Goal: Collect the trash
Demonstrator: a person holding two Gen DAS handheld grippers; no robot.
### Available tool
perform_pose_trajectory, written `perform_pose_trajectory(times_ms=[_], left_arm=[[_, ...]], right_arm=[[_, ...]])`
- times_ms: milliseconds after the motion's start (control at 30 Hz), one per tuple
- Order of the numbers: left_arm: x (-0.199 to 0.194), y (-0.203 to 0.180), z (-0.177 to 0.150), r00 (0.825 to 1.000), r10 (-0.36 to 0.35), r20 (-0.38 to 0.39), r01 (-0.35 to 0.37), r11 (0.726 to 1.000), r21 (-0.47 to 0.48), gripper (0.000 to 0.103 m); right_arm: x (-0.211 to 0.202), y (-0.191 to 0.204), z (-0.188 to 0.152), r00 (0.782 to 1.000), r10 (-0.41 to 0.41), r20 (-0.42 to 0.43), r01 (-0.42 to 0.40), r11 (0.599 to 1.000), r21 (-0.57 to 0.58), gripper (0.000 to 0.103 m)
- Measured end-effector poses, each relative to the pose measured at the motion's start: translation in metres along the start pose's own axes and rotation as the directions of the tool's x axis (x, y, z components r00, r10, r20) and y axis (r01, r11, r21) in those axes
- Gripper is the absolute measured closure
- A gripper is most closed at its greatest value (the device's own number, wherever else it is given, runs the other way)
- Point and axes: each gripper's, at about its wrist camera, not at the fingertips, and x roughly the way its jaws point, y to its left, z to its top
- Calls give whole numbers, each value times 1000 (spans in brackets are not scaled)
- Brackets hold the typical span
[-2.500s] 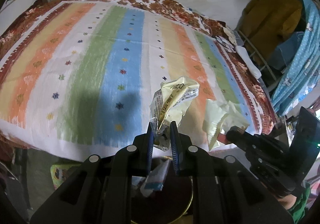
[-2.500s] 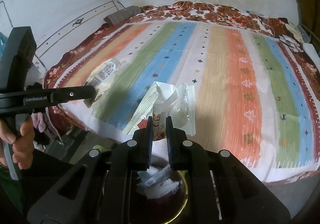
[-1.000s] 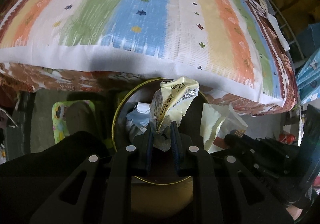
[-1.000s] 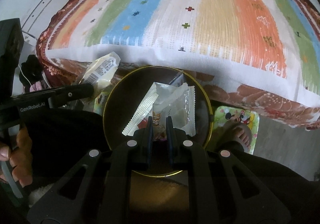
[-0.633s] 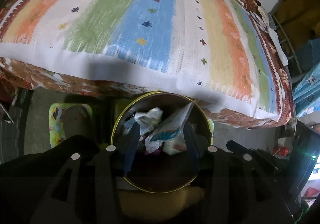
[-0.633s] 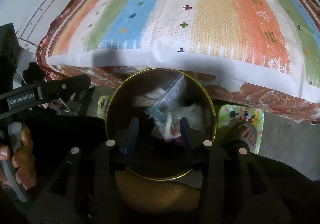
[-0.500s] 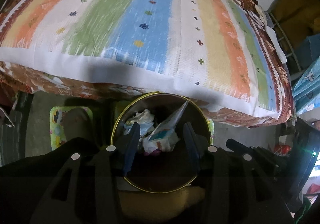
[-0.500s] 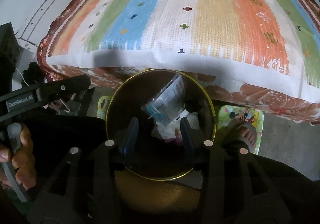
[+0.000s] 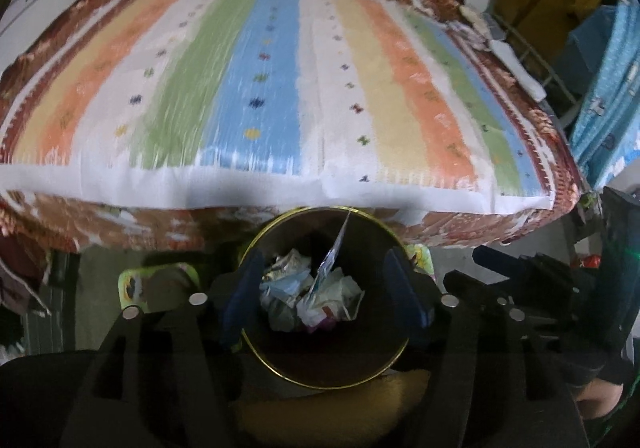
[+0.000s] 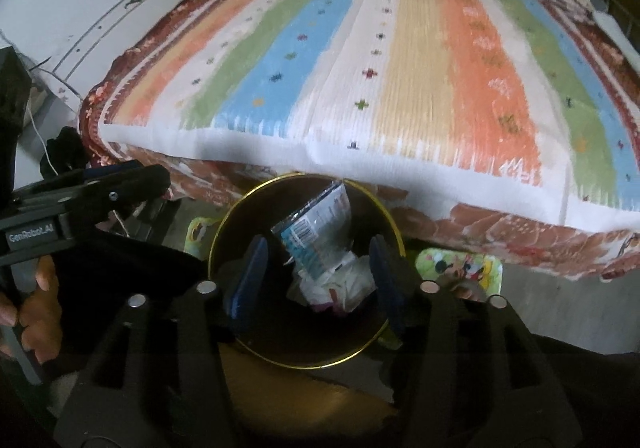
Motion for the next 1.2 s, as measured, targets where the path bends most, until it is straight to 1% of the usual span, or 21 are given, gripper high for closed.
perform_pose_trajectory(times_ms=[100,167,233,267,333,367,400,433,500,600,700,800,933,1067,1133,1200], left_arm=[[-12,-7,-6,999,3,51,-5,999,44,33],[-18,-10,-11,997,-2,75,-3,998,68,32],[-22,-13,-14,996,-5,91,-3,996,85,28],[-26,-15,-17,995,-3,104,-8,995,100,27],[-32,-18,-23,992,1,125,-16,993,120,22],[-36,-19,-27,991,-4,137,-14,991,131,20],[-39,-20,-31,989,-9,145,-11,991,136,15],[-42,-20,-35,988,-10,154,-12,990,141,10],[-47,-21,-46,985,-5,170,-23,987,160,6],[-48,-23,-56,986,27,165,-56,983,174,6],[-47,-16,-57,990,12,141,-32,989,144,6],[-47,-15,-57,990,7,140,-26,990,136,6],[-46,-15,-58,990,3,142,-22,992,128,6],[-46,-15,-58,990,-19,141,2,993,122,6],[-46,-17,-59,990,-17,141,-2,991,131,6],[-45,-19,-59,990,1,140,-21,990,138,6]], right_arm=[[-15,6,-6,998,-6,62,9,999,-34,46],[-21,7,-9,996,-4,86,8,999,-42,44],[-28,7,-12,994,-2,110,7,999,-44,40],[-32,7,-14,992,-2,126,8,999,-47,37],[-41,8,-18,988,-7,156,15,998,-54,31],[-46,9,-22,985,-8,173,19,998,-58,26],[-50,9,-25,983,-5,183,16,998,-61,20],[-54,10,-30,982,1,191,11,998,-65,18],[-59,12,-37,979,4,202,12,997,-76,9],[-65,14,-45,976,11,218,9,996,-88,9],[-69,12,-49,974,27,226,-9,997,-77,9],[-71,11,-50,972,32,235,-14,997,-76,9],[-71,13,-51,974,31,225,-13,997,-81,9],[-71,15,-51,975,35,220,-17,996,-83,9],[-70,15,-51,975,37,217,-20,996,-83,9],[-70,16,-51,976,39,216,-21,996,-84,9]])
